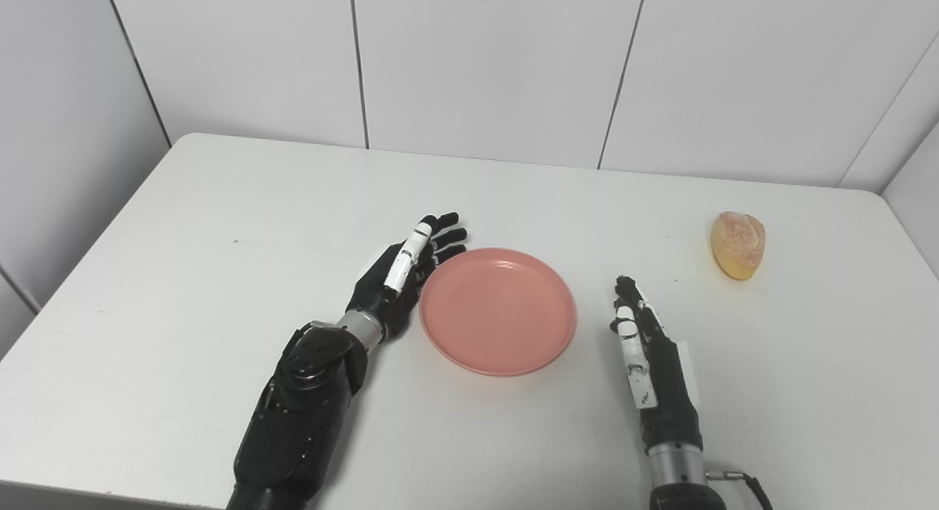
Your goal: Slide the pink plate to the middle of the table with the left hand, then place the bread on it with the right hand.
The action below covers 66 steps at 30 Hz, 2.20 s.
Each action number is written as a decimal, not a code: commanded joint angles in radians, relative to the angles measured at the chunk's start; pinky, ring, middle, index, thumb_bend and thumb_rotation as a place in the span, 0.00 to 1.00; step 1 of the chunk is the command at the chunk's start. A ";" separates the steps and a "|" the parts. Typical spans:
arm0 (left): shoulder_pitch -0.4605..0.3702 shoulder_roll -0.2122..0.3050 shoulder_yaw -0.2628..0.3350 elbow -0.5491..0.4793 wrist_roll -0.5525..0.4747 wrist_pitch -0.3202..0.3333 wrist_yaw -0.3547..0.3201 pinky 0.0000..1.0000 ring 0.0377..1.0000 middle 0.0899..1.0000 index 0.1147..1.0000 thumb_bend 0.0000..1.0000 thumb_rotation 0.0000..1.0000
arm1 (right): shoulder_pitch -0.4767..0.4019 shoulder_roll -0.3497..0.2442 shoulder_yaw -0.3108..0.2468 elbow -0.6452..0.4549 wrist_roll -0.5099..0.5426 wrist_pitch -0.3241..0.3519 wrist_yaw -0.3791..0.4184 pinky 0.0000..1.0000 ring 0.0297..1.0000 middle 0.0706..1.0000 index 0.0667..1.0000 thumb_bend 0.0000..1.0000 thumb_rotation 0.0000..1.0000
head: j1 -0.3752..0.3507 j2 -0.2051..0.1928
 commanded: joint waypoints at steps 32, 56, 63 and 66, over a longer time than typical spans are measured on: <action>0.018 0.011 0.006 0.040 -0.029 0.003 -0.063 0.90 0.89 0.89 0.87 0.30 1.00 | -0.325 -0.166 -0.098 -0.182 -0.426 0.169 -0.066 0.74 0.84 0.86 0.86 0.57 0.90 | -0.266 -0.050; 0.019 0.012 0.002 0.044 -0.025 -0.011 -0.069 0.91 0.90 0.89 0.87 0.31 1.00 | -0.653 -0.321 -0.138 0.138 -0.766 0.487 0.221 0.85 0.95 0.97 0.96 0.87 0.61 | -0.321 -0.054; 0.020 0.008 0.004 0.036 -0.025 -0.002 -0.061 0.90 0.89 0.88 0.86 0.31 1.00 | -0.711 -0.308 -0.184 0.279 -0.901 0.487 0.287 0.93 0.98 1.00 0.99 0.94 0.67 | -0.321 -0.052; 0.020 0.010 0.004 0.043 -0.028 -0.011 -0.068 0.91 0.90 0.89 0.87 0.30 1.00 | -0.734 -0.304 -0.201 0.346 -0.923 0.487 0.284 0.96 1.00 1.00 1.00 0.95 0.69 | -0.315 -0.050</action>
